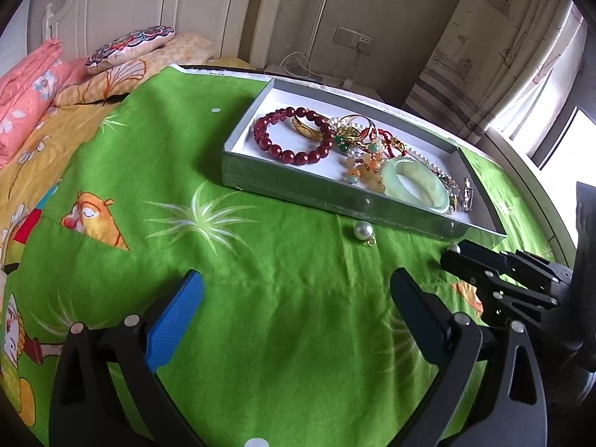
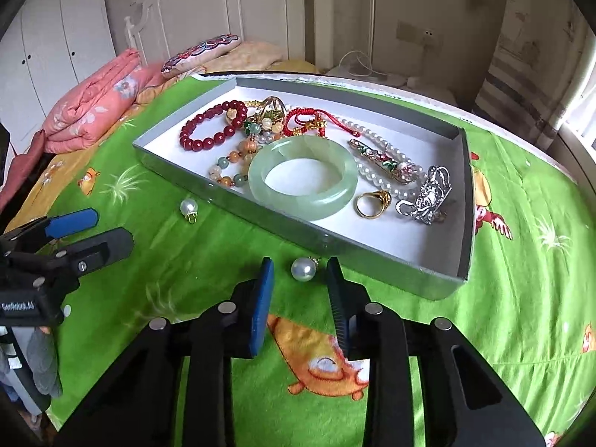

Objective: Organize jewelry
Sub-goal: 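Grasp a loose white pearl with the right gripper while the left gripper grasps a silver bead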

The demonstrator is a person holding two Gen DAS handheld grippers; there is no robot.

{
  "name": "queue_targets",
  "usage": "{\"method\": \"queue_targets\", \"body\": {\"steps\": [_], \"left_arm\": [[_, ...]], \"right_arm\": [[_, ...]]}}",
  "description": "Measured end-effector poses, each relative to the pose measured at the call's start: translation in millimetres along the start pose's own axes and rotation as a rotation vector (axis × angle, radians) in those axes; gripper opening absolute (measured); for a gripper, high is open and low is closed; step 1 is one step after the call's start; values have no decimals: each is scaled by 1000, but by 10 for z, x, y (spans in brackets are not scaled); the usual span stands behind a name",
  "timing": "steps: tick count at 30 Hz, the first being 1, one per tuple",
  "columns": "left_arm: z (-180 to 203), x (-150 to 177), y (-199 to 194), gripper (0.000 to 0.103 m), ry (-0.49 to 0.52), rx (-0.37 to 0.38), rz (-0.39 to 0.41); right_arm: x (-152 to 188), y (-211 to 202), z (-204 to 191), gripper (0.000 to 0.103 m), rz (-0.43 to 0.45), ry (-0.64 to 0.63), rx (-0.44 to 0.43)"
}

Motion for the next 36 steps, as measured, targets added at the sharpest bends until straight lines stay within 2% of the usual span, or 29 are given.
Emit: {"method": "queue_targets", "body": {"steps": [1,3,8,15,17,23,24,30,32,36], "left_arm": [[8,0,-2,99,2,-1,1],[28,2,-7,99,9,-4,4],[123,22,-36,99,58,-17,16],[249,-29,25,98,108,-45,-18],[287,-97,70,86,87,-24,-32],[451,-259,268,62,102,-18,-62],[495,-277,301,62,117,-29,-62],[643,-331,401,35,197,-88,-37],[682,-310,406,14,227,-82,-36],[727,-248,362,14,252,-62,-24]], "right_arm": [[-5,6,-7,26,0,-3,4],[-3,4,-4,16,1,-4,17],[59,-87,3,16,28,-3,-3],[229,-335,193,16,105,79,-76],[247,-379,251,16,119,101,-89],[247,-424,274,16,134,114,-117],[247,-425,274,16,135,115,-121],[253,-424,303,16,139,133,-146],[258,-432,310,16,143,134,-149],[260,-442,306,16,147,132,-150]]}}
Point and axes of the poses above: each gripper's, at about its wrist camera, not at the fingertips, and y roughly the way its jaws point, z to its right, x to its underside, the point moved 6 cm from there along y, roughly the way its jaws point, and after that the axes turned 11 degrees about -z, right-handed, at the moved point
